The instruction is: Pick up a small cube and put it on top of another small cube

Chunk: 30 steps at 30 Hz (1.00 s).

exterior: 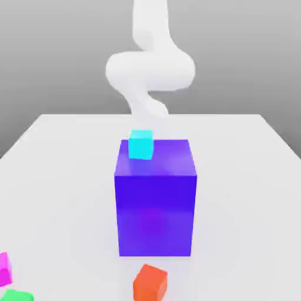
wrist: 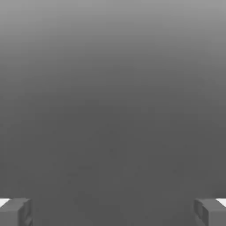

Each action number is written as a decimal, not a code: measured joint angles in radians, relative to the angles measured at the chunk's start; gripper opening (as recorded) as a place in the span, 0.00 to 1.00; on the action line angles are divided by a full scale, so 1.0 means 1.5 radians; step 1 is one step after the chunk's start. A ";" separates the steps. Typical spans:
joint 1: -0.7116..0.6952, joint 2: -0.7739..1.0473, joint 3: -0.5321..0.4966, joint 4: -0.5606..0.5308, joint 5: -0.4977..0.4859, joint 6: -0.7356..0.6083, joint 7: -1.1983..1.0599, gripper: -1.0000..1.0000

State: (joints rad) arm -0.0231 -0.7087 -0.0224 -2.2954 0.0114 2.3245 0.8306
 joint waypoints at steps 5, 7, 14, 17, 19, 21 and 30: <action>-0.032 0.125 -0.031 0.006 0.017 0.033 0.040 0.50; -0.044 0.173 -0.044 0.009 0.024 0.046 0.056 0.50; -0.085 0.342 -0.090 0.017 0.053 0.092 0.107 0.50; -0.107 0.415 -0.109 0.021 0.068 0.111 0.127 0.50; -0.127 0.463 -0.120 0.024 0.079 0.124 0.140 0.50; -0.145 0.512 -0.127 0.026 0.089 0.136 0.153 0.50; -0.204 0.731 -0.165 0.039 0.137 0.196 0.208 0.50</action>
State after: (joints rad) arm -0.3291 0.3879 -0.2695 -2.2368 0.2174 2.6188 1.1422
